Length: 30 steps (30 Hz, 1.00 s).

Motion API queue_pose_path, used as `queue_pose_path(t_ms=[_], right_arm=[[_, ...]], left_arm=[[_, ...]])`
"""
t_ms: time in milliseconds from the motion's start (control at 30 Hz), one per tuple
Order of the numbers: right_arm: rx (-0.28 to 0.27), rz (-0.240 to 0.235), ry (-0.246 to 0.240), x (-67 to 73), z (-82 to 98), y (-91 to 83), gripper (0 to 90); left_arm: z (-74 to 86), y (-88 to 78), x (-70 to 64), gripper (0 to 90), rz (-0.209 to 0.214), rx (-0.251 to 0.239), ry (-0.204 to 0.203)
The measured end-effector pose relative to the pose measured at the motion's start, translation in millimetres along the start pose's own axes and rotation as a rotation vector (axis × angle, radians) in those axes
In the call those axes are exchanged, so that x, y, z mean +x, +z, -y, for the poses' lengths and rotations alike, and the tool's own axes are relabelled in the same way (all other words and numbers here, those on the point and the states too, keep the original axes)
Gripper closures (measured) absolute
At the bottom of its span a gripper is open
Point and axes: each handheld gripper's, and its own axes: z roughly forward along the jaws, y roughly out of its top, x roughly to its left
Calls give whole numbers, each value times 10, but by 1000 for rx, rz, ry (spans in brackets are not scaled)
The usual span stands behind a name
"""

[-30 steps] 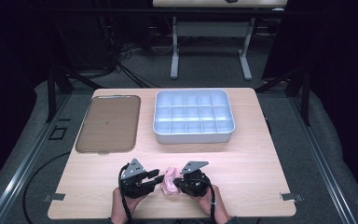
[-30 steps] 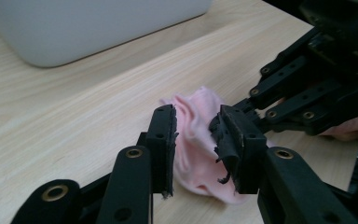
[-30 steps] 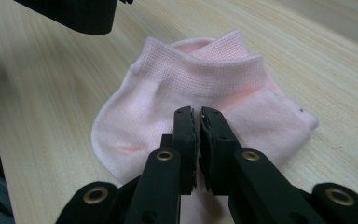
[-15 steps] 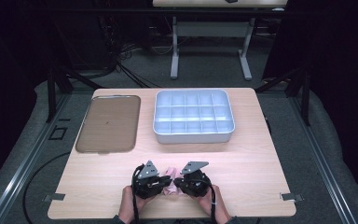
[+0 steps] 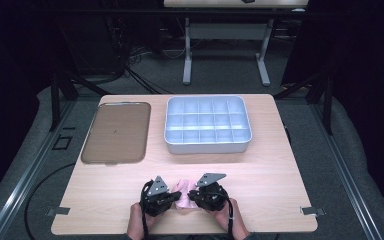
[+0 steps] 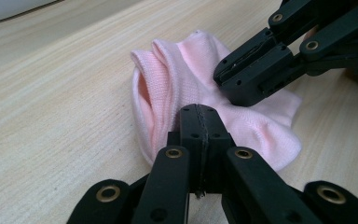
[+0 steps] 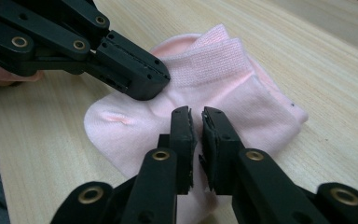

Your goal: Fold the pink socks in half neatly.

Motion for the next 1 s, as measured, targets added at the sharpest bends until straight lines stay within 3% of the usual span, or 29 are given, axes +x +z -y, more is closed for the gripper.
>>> queue_pose_path(t_ms=[133,167,267,333,367,433,633,800,1000], right_arm=[[17,-32,28,-14,3,-66,623],[-1,-37,47,-19,17,-94,595],[-36,-7,126,-91,64,-223,575],[-33,25,188,-162,100,-314,555],[-33,25,188,-162,100,-314,555],[-34,40,244,-202,130,-360,518],[36,34,280,-163,137,-227,556],[18,8,295,-158,139,-192,614],[46,-3,320,-173,118,-186,680]], left_arm=[[-1,4,-2,899,-6,-1,4],[-1,4,-2,900,-6,-1,4],[-1,7,-15,899,-8,-2,1],[-2,8,-18,899,-14,-2,13],[-2,8,-18,899,-14,-2,13],[-2,8,-36,900,-23,-1,19],[-2,6,-42,900,-30,0,33],[-2,7,-40,899,-24,1,25],[-2,8,-38,899,-23,1,25]])
